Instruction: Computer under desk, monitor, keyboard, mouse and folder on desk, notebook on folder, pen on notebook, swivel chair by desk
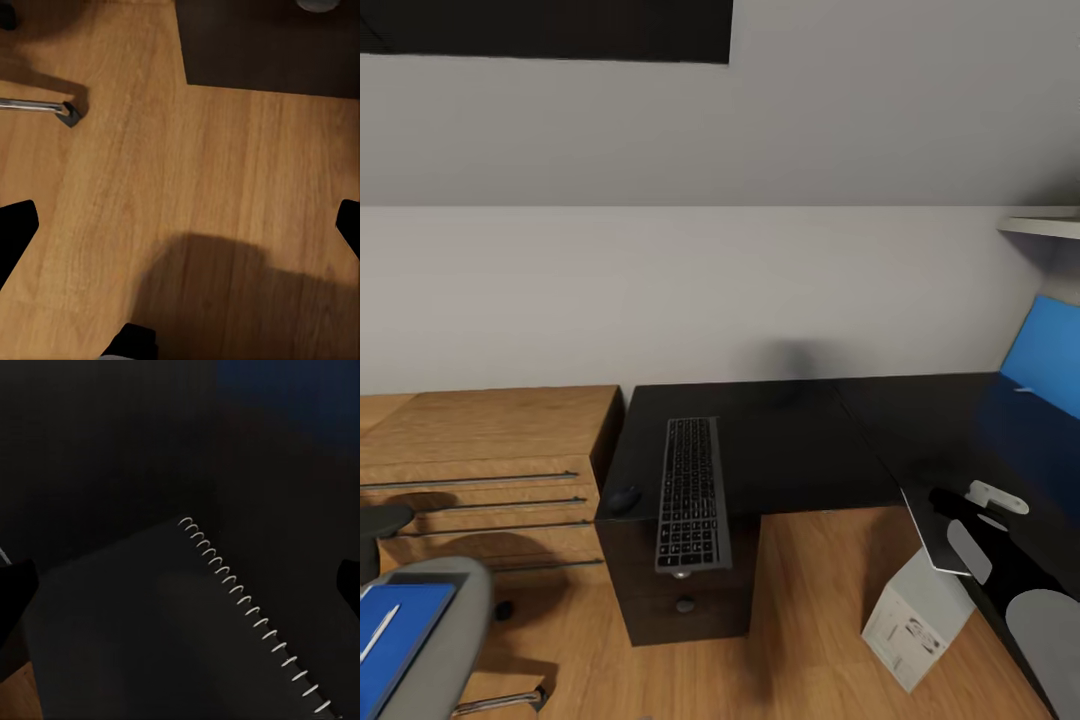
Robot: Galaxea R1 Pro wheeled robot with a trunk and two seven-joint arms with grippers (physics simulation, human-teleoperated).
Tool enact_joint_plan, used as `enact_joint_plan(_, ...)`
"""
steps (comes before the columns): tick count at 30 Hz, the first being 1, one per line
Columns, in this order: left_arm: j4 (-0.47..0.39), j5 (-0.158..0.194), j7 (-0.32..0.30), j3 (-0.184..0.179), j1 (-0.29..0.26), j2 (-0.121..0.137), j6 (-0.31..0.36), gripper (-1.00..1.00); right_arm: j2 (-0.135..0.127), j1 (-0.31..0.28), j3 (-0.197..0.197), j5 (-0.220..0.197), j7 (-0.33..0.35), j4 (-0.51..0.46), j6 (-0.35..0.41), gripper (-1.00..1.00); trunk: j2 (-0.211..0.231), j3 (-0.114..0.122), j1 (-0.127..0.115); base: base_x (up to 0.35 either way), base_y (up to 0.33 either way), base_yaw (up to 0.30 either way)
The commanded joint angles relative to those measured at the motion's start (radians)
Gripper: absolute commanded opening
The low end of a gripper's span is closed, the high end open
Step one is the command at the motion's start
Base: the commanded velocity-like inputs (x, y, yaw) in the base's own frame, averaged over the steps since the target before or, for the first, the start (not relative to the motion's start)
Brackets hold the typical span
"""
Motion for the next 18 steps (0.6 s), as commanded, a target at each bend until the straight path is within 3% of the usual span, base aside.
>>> enact_joint_plan(1, 0.000, 0.011, 0.006, -0.007, -0.001, 0.001, -0.007, 1.00, 0.000, 0.000, 0.001, -0.003, -0.004, -0.002, 0.006, 1.00, -0.001, -0.001, 0.000, 0.213, -0.061, 0.000)
enact_joint_plan(8, 0.000, 0.011, 0.006, -0.007, -0.001, 0.001, -0.007, 1.00, -0.001, 0.000, 0.000, -0.003, -0.003, -0.002, 0.006, 1.00, -0.001, -0.001, 0.000, 0.195, -0.083, 0.000)
enact_joint_plan(18, -0.006, 0.011, 0.006, -0.008, -0.001, 0.001, -0.008, 1.00, -0.004, 0.000, -0.004, -0.011, 0.010, 0.001, 0.016, 1.00, -0.001, -0.001, 0.000, 0.040, -0.019, 0.000)
